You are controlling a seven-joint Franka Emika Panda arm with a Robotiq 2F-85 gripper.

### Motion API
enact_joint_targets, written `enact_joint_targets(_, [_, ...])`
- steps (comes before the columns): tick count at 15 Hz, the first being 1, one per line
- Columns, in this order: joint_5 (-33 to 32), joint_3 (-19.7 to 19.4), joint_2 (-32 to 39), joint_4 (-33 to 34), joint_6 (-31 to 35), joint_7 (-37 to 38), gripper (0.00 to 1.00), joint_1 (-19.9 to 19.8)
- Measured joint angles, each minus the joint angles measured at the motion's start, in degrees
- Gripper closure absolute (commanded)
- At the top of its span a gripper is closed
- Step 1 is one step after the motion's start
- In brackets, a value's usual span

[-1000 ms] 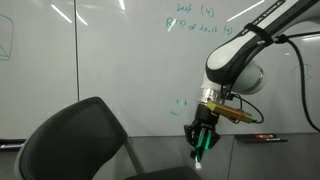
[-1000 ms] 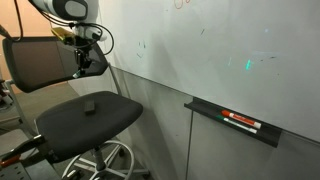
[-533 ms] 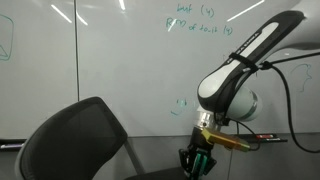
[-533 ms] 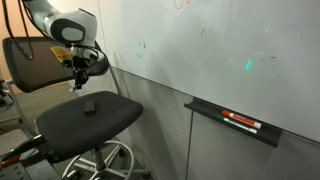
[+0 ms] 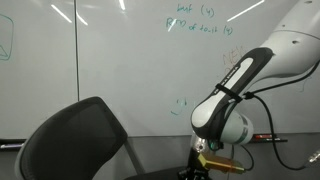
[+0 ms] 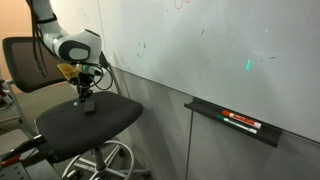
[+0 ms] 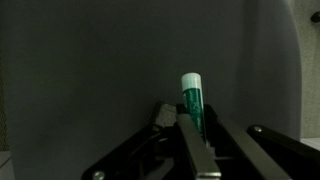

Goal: Use the marker from the seat to write on the whiteboard.

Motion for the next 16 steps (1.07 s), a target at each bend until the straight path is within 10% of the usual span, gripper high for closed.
enact_joint_targets(8, [-4.0, 0.1, 5.0, 1.3, 0.0, 0.0, 0.93, -0.5])
enact_joint_targets(10, [-4.4, 0.2, 5.6, 2.0, 0.0, 0.0, 0.55, -0.4])
enact_joint_targets(11, [-4.8, 0.2, 5.9, 2.3, 0.0, 0.0, 0.79, -0.4])
enact_joint_targets(16, [-5.9, 0.1, 6.6, 2.8, 0.0, 0.1, 0.55, -0.4])
